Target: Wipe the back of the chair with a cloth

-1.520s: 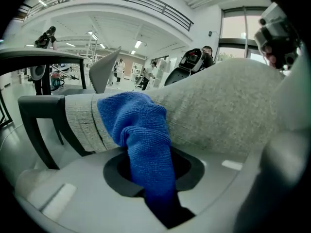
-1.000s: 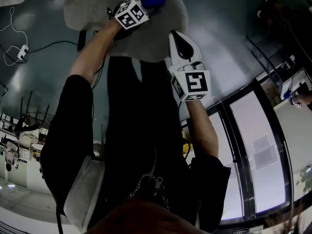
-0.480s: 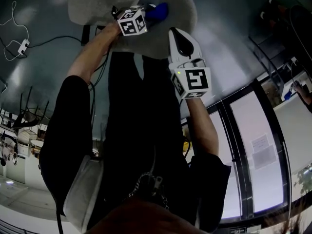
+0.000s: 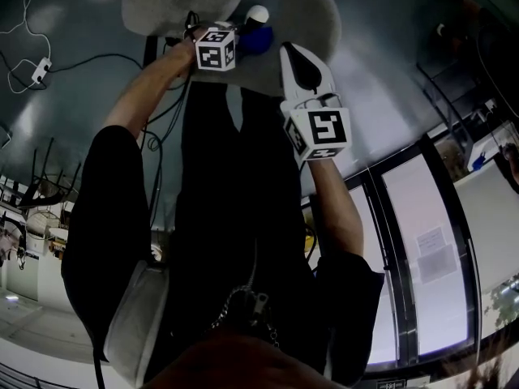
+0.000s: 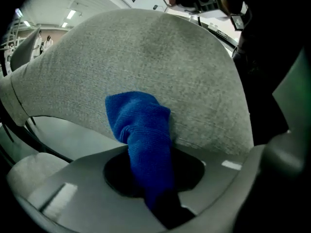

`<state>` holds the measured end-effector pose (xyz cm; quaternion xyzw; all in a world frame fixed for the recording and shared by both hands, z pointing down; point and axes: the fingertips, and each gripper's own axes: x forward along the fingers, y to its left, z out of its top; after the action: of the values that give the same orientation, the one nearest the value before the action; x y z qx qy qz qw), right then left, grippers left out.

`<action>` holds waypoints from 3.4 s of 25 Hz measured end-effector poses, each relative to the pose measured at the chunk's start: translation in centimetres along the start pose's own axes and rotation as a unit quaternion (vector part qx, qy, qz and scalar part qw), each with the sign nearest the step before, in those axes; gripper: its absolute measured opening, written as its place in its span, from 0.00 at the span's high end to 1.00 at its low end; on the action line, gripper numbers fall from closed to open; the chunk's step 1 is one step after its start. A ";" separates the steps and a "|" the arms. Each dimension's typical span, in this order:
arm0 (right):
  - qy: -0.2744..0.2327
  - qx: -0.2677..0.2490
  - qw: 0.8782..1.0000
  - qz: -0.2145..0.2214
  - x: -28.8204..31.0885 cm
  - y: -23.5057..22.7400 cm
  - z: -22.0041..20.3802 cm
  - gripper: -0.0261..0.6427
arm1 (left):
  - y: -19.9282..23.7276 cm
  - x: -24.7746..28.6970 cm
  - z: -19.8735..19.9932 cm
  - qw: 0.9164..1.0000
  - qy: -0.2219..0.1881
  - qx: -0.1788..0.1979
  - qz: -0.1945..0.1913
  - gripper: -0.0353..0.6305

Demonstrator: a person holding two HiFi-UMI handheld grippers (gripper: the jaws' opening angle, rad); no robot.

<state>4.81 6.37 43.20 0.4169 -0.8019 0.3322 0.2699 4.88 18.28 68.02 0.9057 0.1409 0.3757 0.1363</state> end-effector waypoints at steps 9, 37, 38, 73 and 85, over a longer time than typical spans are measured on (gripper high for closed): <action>0.011 -0.003 1.000 0.006 1.0 1.3 -0.2 0.96 | -4.2 -1.2 -5.4 0.995 0.065 0.032 -0.066 0.81; -0.049 0.009 0.999 -0.006 2.0 -1.8 4.3 0.96 | 24.0 -12.1 -2.9 0.870 -0.151 -0.360 0.302 0.81; -0.050 0.009 0.999 -0.006 1.9 -2.1 4.4 0.96 | 24.9 -12.0 -3.4 0.862 -0.133 -0.378 0.311 0.80; -0.045 0.023 0.999 -0.021 0.9 -3.3 3.0 0.96 | 13.7 1.2 0.5 0.993 0.053 -0.066 0.088 0.80; -0.039 0.019 0.999 -0.020 1.5 -1.7 2.5 0.96 | 4.3 2.3 -2.1 0.995 0.087 0.036 -0.015 0.81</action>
<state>5.04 2.98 43.19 0.4505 -0.7970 0.3254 0.2366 5.60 15.45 72.44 0.8716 0.1792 0.4461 0.0962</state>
